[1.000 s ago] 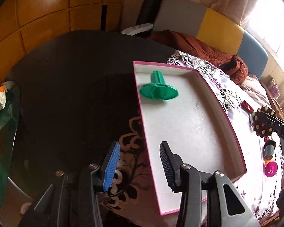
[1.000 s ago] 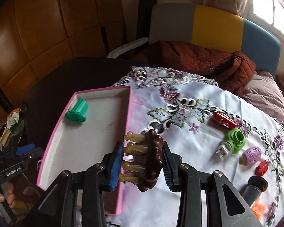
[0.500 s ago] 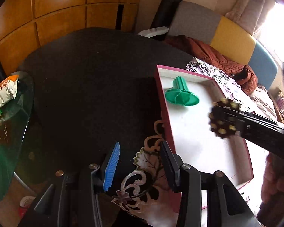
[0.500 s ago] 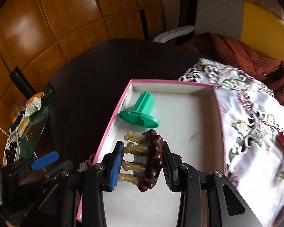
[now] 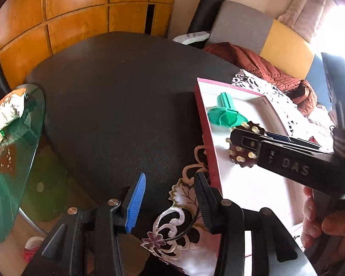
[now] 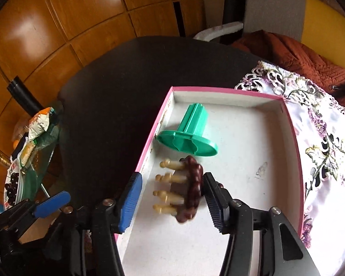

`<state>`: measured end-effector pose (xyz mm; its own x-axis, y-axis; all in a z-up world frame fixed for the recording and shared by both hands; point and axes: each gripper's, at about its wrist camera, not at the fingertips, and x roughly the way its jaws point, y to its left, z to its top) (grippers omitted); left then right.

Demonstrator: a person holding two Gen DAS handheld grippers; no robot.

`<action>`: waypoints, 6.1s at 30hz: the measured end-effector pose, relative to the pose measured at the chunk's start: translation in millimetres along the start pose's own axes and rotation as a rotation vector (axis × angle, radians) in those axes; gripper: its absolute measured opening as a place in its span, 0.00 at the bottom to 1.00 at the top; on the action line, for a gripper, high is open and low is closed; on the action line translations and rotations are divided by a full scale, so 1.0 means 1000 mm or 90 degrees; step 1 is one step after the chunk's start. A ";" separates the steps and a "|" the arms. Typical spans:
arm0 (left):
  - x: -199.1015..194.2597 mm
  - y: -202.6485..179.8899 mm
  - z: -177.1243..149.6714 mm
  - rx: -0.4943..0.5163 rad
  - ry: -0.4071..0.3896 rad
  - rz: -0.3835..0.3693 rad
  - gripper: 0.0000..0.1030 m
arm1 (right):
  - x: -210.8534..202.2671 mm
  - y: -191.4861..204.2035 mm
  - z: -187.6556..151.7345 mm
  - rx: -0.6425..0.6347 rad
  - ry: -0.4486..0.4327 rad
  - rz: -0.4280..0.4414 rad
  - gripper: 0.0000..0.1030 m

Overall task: Organize rigid objects
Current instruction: 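Carry the brown spiky roller into the tray and release it with the right gripper, then move the left tool to the black-lidded cup and close on it, then carry the black-lidded cup into the tray and open the left gripper while the right gripper grasps the orange cubes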

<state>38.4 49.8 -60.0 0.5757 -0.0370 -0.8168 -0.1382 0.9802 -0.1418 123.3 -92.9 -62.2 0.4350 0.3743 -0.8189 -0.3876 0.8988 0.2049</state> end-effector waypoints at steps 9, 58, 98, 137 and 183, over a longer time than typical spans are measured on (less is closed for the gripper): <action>-0.009 -0.004 0.000 0.009 -0.010 -0.007 0.43 | -0.029 -0.009 -0.016 0.012 -0.039 -0.021 0.65; -0.031 -0.113 -0.006 0.199 -0.016 -0.120 0.43 | -0.241 -0.355 -0.194 0.554 -0.173 -0.408 0.89; 0.049 -0.459 -0.075 0.509 0.242 -0.430 0.45 | -0.262 -0.384 -0.228 0.717 -0.228 -0.337 0.95; 0.050 -0.346 -0.079 0.448 0.137 -0.309 0.42 | -0.197 -0.377 -0.219 0.631 0.006 -0.267 0.91; 0.010 -0.238 0.008 0.254 0.057 -0.296 0.42 | -0.146 -0.337 -0.187 0.366 0.072 -0.344 0.59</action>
<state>83.2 -182.2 -29.9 0.4315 -0.4769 -0.7658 0.4324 0.8543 -0.2884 38.6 -492.6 -111.8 0.3461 -0.1439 -0.9271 0.3470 0.9377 -0.0161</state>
